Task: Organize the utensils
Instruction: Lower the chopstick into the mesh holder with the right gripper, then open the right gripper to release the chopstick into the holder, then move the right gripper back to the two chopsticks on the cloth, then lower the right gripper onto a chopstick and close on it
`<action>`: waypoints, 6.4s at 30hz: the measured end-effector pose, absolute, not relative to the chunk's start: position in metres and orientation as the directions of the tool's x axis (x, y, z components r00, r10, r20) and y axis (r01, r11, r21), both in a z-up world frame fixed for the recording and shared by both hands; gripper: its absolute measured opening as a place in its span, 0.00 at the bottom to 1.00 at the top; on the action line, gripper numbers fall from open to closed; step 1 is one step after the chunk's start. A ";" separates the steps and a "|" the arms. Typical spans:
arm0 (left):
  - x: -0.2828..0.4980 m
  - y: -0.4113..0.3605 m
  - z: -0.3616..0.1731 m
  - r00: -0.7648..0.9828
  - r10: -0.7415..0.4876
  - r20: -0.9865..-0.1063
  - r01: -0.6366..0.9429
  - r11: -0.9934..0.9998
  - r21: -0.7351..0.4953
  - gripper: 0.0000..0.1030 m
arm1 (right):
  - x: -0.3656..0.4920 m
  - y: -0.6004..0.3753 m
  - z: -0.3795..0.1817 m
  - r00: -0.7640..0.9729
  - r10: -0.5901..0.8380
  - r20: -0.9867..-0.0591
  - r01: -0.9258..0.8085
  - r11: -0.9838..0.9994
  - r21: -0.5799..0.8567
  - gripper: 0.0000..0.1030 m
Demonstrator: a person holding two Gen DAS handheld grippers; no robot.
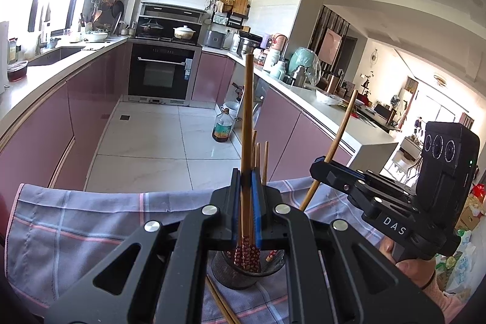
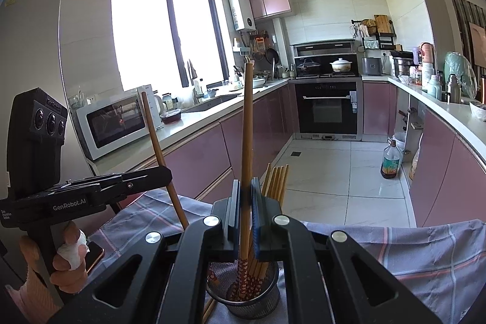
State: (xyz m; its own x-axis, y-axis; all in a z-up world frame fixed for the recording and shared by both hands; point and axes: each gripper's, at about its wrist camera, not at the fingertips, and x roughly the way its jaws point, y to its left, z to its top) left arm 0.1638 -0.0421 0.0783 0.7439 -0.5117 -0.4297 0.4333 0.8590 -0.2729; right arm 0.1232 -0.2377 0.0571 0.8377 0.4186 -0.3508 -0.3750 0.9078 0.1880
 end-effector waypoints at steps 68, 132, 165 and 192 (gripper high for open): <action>0.128 -0.027 -0.026 0.714 -0.321 -0.622 0.325 0.939 -0.111 0.46 | 0.071 -0.210 -0.026 0.664 0.514 -0.543 -0.488 0.848 0.206 0.29; 0.074 -0.070 -0.118 0.539 -0.265 -0.800 0.334 0.939 -0.086 0.21 | 0.060 -0.188 -0.100 0.488 0.460 -0.742 -0.451 0.860 0.237 0.20; 0.105 -0.066 -0.121 0.557 -0.225 -0.799 0.306 0.951 -0.054 0.20 | 0.096 -0.166 -0.104 0.506 0.414 -0.757 -0.426 0.883 0.197 0.12; 0.112 -0.068 -0.120 0.551 -0.229 -0.803 0.272 0.958 -0.087 0.09 | 0.096 -0.174 -0.100 0.504 0.442 -0.742 -0.419 0.876 0.238 0.06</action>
